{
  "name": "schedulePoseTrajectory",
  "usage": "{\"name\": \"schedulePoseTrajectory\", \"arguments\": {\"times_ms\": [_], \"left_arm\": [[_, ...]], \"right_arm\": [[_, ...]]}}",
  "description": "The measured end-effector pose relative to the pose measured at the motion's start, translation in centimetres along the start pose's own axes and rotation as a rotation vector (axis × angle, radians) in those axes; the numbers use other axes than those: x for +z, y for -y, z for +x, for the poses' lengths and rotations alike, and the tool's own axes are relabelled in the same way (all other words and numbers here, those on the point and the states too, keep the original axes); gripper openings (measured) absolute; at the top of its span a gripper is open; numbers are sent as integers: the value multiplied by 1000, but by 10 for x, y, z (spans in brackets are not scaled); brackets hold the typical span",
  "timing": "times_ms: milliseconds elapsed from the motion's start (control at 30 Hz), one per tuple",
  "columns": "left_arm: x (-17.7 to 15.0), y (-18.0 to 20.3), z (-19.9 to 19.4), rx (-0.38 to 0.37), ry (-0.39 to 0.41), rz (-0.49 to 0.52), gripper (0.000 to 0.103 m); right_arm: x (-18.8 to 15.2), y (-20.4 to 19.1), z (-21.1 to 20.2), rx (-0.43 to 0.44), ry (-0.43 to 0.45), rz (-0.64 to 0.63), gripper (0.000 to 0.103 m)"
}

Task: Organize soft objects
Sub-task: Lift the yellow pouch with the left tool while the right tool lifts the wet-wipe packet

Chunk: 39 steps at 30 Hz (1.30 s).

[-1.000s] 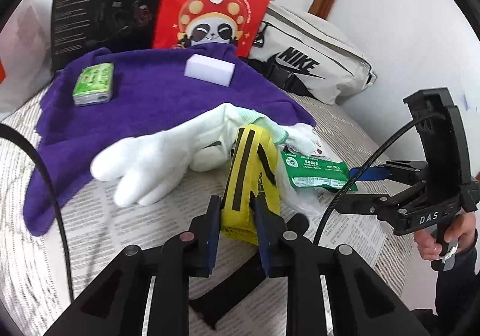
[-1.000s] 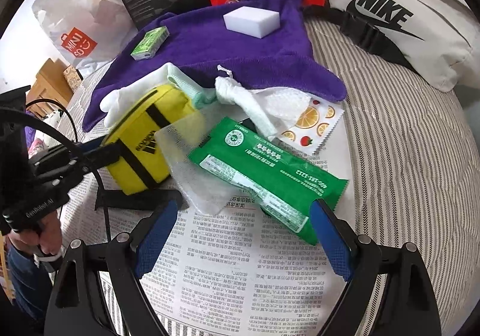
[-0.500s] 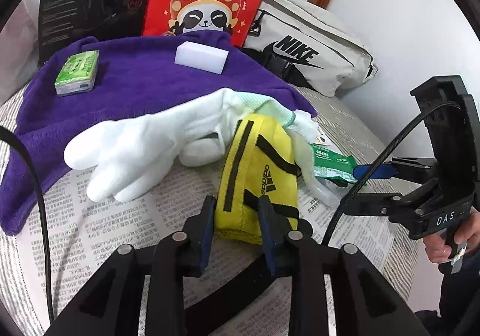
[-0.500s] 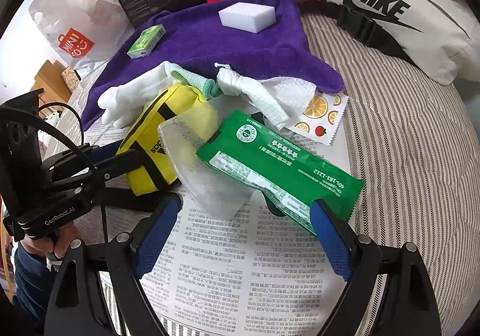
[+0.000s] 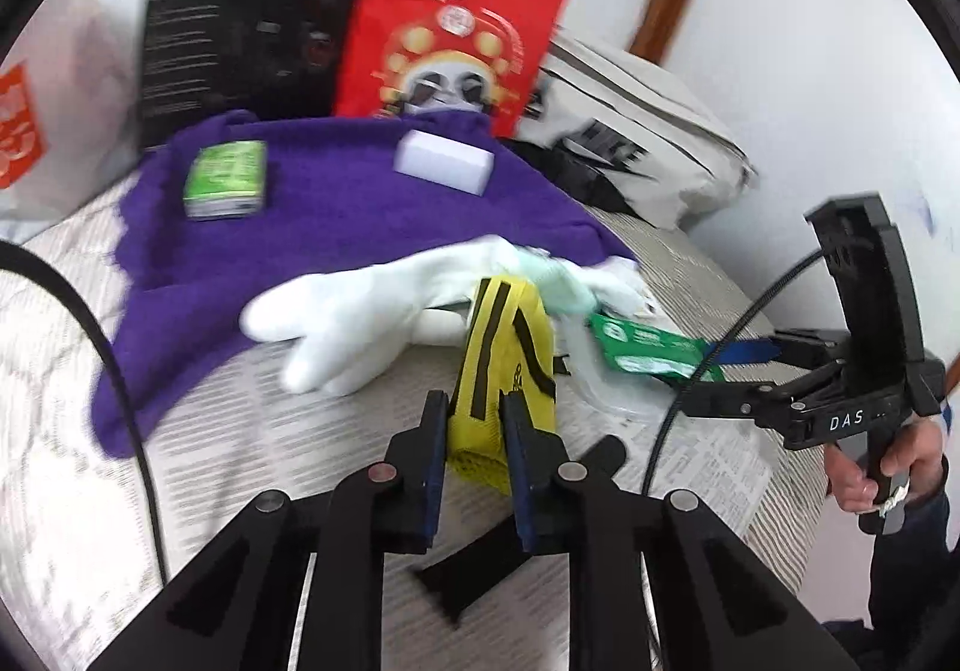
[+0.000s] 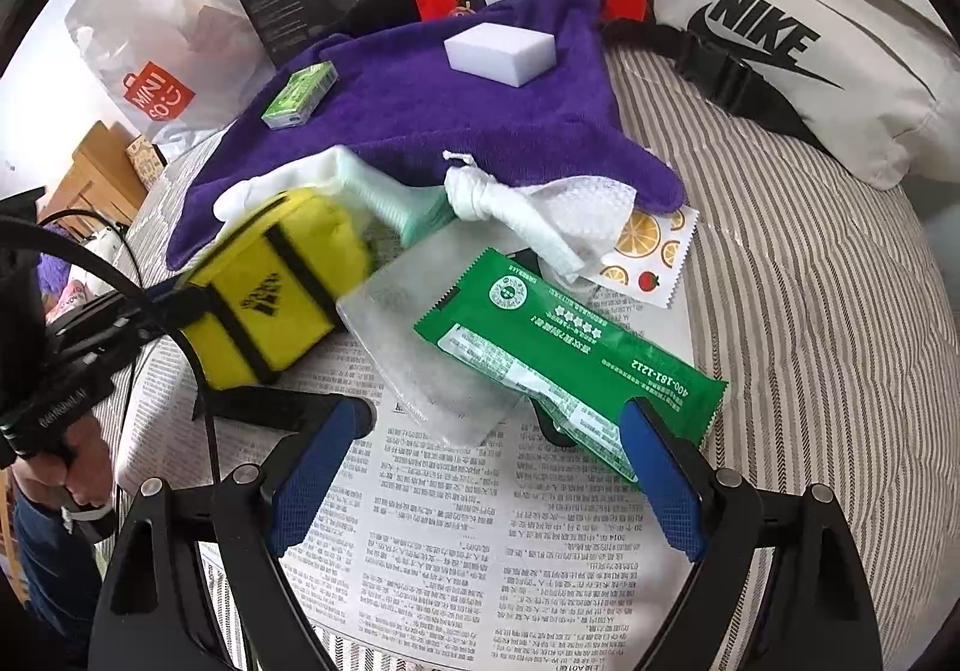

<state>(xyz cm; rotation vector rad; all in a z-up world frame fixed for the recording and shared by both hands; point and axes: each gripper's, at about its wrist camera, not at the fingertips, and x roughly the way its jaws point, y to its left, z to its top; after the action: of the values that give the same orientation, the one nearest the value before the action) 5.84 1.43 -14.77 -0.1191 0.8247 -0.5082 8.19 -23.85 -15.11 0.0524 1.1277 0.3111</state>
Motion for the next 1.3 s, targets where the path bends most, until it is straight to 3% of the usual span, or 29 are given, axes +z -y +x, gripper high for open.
{"name": "schedulePoseTrajectory", "arguments": {"times_ms": [233,400,533,567,600,700,1100,1233,1300], "left_arm": [[-3,0,4,-14,-21,2,20],[-3,9,26,-46,-57,19,42],[-3,13,40,-39,-69,14,42],[-2,12,41,-35,-62,8,37],[-2,10,41,-45,-63,-4,26],[0,3,37,-96,-55,-40,20],[3,-22,-18,-42,36,-76,18],[-2,-19,-9,-32,15,-62,19],[-3,-16,-2,-39,13,-61,26]], "right_arm": [[-1,-1,3,5,-3,-1,89],[-3,1,4,7,-11,6,89],[-3,1,4,6,-12,6,89],[-3,0,4,7,-11,5,89],[-4,0,3,8,-11,4,89],[-4,1,3,1,-12,4,89],[-4,5,3,-9,-10,4,89],[-4,4,3,-9,-11,3,89],[-4,3,4,-8,-14,2,89]]}}
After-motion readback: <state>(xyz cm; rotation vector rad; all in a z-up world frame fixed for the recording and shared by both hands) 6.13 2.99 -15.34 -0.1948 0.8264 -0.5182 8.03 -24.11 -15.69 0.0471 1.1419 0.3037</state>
